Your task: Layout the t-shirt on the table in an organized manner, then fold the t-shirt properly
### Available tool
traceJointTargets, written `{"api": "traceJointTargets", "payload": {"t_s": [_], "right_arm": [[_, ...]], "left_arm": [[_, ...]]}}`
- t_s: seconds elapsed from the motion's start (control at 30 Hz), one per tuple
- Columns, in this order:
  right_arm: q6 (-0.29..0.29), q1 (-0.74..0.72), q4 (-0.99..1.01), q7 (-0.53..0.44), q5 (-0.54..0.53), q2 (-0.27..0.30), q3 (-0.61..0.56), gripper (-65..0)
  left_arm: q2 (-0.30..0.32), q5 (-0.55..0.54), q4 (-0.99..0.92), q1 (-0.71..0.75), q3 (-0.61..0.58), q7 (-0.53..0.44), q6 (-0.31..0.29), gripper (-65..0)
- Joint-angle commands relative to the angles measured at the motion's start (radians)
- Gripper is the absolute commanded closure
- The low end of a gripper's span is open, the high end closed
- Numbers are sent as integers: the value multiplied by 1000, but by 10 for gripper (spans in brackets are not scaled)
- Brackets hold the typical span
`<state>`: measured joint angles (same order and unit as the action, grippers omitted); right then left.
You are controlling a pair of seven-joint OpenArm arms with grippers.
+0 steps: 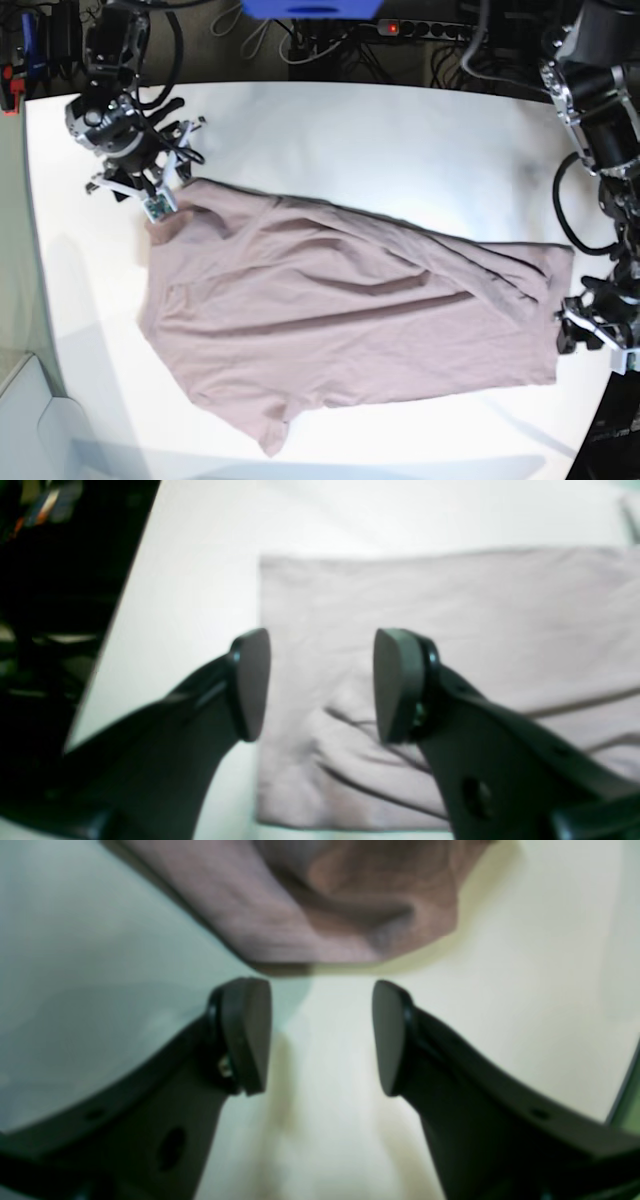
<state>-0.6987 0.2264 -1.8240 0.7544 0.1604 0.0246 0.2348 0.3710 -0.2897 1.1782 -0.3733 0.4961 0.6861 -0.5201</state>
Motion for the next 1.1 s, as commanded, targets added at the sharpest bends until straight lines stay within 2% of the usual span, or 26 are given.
{"api": "traceJointTargets", "payload": {"t_s": [0.0,0.2,0.3,0.57,0.77,1.07], "right_arm": [[1,-9,-20,-20,-6,4,1,-328],[1,-11,-20,-22,-6,4,1,-328],[1,-11,-18,-22,-6,4,1,-328],[1,-11,-10,-22,-6,8,1,-328],[1,-12,-10,-23,-6,11,1,-328],[1,-34,-43,-22,-6,8,-7,-328]], "left_arm": [[-19,-19,18,7,11,11,-1,-325],[-180,-23,9,101,143,-4,-1,-325],[-223,-23,-50,115,180,-45,-7,-325],[-228,-30,-226,107,180,-141,-12,-325],[-234,-30,-208,93,178,-134,-12,-325],[-188,-23,-211,101,177,-136,-12,-325]]}}
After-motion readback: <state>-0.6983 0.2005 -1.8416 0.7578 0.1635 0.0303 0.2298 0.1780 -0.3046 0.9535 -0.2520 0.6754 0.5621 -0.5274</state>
